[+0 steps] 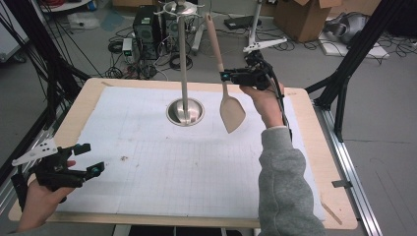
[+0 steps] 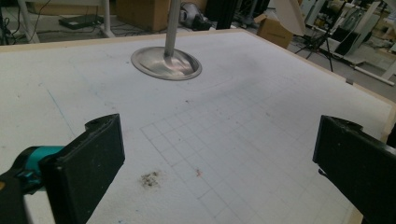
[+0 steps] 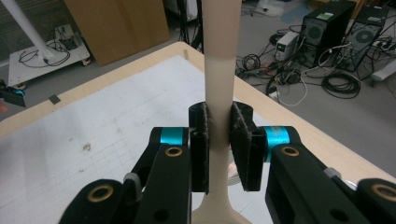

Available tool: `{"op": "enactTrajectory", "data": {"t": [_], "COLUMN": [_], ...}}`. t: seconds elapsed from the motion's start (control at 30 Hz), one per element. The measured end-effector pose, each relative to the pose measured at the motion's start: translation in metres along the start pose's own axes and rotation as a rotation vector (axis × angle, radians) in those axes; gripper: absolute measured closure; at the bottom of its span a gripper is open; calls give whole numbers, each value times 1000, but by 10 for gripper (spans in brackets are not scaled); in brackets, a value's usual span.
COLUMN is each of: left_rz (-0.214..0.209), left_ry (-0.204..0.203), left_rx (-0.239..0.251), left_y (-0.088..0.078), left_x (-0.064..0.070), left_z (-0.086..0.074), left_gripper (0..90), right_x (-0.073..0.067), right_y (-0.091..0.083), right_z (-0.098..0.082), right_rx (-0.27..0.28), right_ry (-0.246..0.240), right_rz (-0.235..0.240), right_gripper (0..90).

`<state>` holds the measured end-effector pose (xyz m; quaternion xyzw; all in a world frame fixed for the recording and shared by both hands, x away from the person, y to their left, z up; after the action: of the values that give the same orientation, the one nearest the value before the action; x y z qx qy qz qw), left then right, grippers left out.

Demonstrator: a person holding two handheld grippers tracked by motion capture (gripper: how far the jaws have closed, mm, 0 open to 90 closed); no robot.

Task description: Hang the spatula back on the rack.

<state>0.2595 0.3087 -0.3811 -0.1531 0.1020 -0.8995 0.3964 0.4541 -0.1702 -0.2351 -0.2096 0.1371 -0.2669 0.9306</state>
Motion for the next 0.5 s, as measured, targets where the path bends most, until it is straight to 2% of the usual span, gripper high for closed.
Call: {"op": "enactTrajectory", "data": {"t": [0.1,0.2,0.37,0.5], "left_rz": [0,0,4,13], "left_ry": [-3,-2,-5,-4], "left_rx": [-1,-3,-2,-2], "left_y": [0,0,-1,-4], "left_x": [0,0,-1,-3], "left_z": [-1,-1,-2,-2], "left_gripper": [26,26,26,26], "right_x": [1,0,-3,-3], "right_y": [2,3,6,9], "right_z": [2,4,10,10], "right_rx": [-19,-3,-25,-35], "right_ry": [-2,4,-16,-13], "right_rz": [-12,14,-7,-15], "right_gripper": [785,785,785,785]}}
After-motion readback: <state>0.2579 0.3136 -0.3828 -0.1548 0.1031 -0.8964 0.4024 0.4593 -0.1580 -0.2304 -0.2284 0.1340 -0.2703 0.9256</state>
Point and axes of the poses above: each handheld gripper's, and its own axes: y roughly forward along the jaws, z roughly out of its top, x roughly to its right, the point moved 2 cm from there along y, roughly forward along the jaws, and after that the axes turned 4 degrees about z, right-handed, at the moved point
